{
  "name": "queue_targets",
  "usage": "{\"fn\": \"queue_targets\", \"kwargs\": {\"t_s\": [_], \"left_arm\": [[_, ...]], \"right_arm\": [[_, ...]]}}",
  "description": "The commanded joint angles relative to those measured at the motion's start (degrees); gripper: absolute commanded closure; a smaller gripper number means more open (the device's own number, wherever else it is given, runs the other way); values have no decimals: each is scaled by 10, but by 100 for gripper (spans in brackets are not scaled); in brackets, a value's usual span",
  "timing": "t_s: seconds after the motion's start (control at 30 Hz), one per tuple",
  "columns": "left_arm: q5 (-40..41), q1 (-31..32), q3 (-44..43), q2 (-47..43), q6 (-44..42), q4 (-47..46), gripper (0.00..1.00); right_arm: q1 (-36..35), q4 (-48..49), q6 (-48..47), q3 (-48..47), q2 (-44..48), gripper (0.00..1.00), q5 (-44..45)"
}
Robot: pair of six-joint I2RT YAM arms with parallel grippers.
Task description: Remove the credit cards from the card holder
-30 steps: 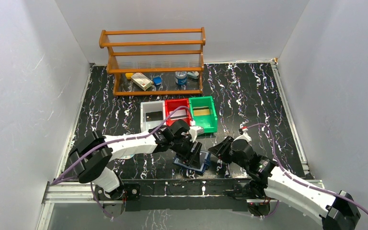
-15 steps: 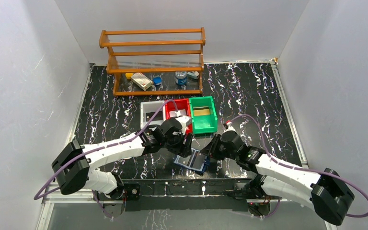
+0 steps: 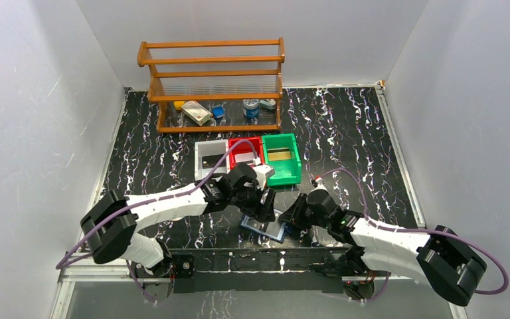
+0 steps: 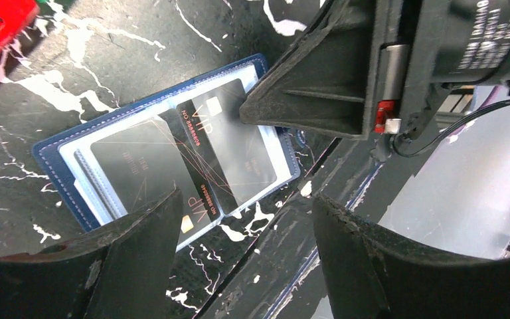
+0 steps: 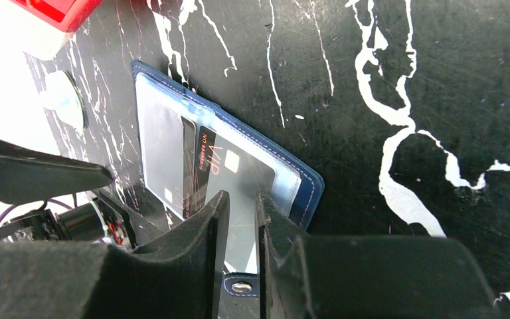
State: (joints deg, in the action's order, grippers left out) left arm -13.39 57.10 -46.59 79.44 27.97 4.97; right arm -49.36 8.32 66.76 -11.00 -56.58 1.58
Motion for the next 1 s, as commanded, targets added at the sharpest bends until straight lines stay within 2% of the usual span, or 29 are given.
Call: {"fn": "queue_targets", "kwargs": {"t_s": [0.0, 0.37, 0.5, 0.97], "left_arm": [[-46, 0, -20, 33, -20, -8, 30], [-23, 0, -13, 101, 12, 2, 32], [-40, -1, -8, 108, 27, -14, 33], [-7, -1, 33, 109, 103, -24, 41]], "right_arm": [[-1, -22, 8, 37, -10, 70, 27], [0, -15, 9, 56, 1, 69, 28], [1, -2, 10, 65, -6, 68, 25], [2, 32, 14, 77, -45, 68, 14]]}}
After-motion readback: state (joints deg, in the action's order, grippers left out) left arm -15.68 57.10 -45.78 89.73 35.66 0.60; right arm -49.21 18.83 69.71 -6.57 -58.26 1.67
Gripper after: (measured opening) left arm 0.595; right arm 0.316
